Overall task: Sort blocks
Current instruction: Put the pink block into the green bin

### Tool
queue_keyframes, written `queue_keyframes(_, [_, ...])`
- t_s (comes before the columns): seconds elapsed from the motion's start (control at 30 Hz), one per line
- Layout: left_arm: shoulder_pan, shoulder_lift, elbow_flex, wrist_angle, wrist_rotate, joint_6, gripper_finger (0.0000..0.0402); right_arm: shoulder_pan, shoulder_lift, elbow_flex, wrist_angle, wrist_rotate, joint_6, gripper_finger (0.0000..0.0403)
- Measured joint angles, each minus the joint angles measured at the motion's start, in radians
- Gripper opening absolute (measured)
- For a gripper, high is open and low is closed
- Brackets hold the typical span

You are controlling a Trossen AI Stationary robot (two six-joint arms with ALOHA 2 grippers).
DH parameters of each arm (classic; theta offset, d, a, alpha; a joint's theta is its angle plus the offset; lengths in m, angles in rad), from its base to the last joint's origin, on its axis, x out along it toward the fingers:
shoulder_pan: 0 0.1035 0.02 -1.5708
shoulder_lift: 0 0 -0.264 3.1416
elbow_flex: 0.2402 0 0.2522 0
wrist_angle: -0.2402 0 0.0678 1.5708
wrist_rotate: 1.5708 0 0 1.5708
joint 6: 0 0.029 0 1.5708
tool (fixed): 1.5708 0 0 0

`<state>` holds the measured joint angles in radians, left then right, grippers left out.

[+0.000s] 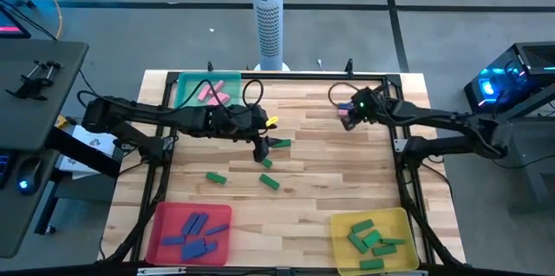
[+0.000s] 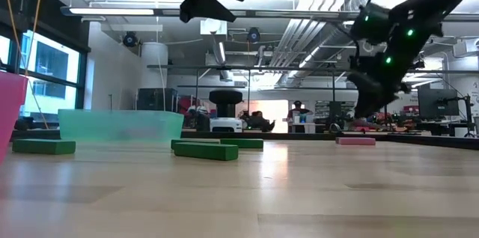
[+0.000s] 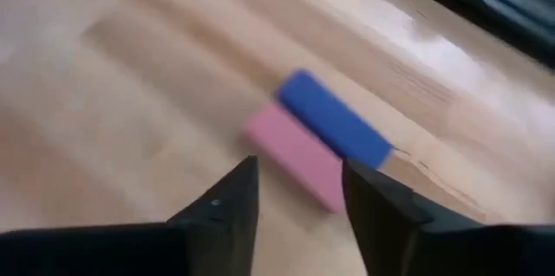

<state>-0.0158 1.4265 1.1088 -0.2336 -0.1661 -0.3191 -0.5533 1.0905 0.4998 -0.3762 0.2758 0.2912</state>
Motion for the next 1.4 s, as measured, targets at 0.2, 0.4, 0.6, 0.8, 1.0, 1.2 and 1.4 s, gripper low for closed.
queue_keyframes(0.2, [0.0, 0.0, 0.0, 0.0, 0.0, -0.028, 0.0242, -0.086, 0.119, -0.004, 0.086, -0.025, 0.053, 0.0047])
queue_keyframes(0.4, [0.0, 0.0, 0.0, 0.0, 0.0, -0.028, 0.0242, -0.06, 0.224, -0.004, 0.104, -0.133, 0.135, 0.0008])
queue_keyframes(0.6, [0.0, 0.0, 0.0, 0.0, 0.0, -0.028, 0.0242, 0.04, 0.239, -0.004, 0.151, -0.284, 0.207, 0.0008])
queue_keyframes(0.8, [0.0, 0.0, 0.0, -0.002, 0.0, -0.027, 0.0242, 0.124, 0.236, 0.015, 0.229, -0.416, 0.202, 0.0001])
queue_keyframes(1.0, [0.0, 0.0, 0.0, -0.008, 0.0, -0.027, 0.0242, 0.056, 0.236, 0.099, 0.061, -0.105, 0.207, 0.0])
queue_keyframes(1.2, [0.0, 0.0, 0.0, -0.01, 0.001, -0.025, 0.0242, -0.078, 0.267, 0.108, -0.029, -0.021, 0.251, 0.0])
queue_keyframes(1.4, [0.0, 0.0, 0.0, -0.026, 0.024, -0.026, 0.0242, -0.098, 0.361, 0.114, 0.031, -0.103, 0.237, 0.0])
